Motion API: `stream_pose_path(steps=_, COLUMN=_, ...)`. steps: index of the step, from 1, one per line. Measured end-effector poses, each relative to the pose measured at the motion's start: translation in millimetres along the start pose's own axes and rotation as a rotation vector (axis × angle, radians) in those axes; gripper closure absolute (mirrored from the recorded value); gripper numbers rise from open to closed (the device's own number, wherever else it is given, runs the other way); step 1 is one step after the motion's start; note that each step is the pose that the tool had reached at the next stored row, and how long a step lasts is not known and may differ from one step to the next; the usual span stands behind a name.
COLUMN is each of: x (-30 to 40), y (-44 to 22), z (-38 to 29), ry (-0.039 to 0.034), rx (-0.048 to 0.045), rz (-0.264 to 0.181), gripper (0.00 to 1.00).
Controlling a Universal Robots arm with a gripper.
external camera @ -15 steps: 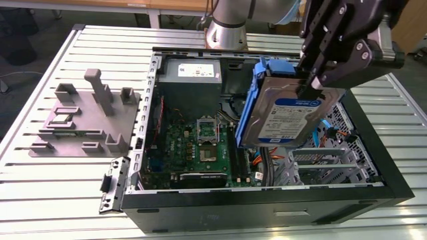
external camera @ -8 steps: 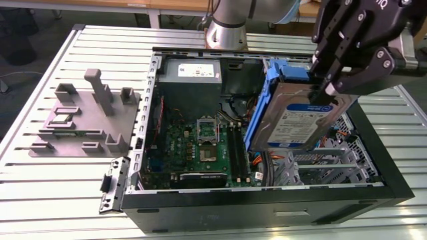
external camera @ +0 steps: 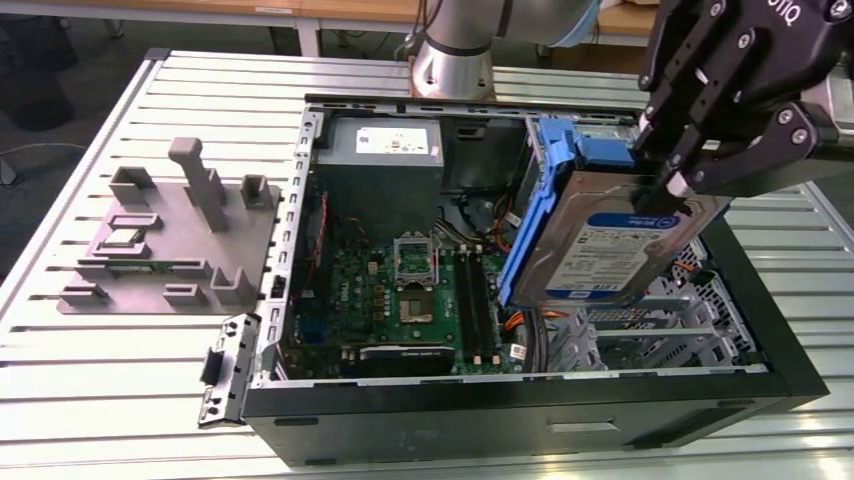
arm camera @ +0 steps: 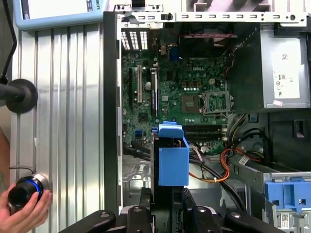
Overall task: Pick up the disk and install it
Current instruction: 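Pick up the disk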
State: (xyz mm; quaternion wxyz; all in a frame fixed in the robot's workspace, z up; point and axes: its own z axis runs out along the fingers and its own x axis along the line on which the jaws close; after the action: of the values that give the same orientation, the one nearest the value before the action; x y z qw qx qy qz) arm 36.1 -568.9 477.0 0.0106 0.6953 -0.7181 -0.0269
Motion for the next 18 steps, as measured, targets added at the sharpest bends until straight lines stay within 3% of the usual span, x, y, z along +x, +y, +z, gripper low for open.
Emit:
stream_pose_path(steps=7, x=0.6, y=-19.1, z=-0.8, ry=0.0001, rx=-0.0051, rz=0.000, gripper=0.65)
stream_pose_path(steps=18, x=5.3, y=-39.9, z=0.0, ry=-0.0002, rx=-0.0061, rz=0.000, gripper=0.65)
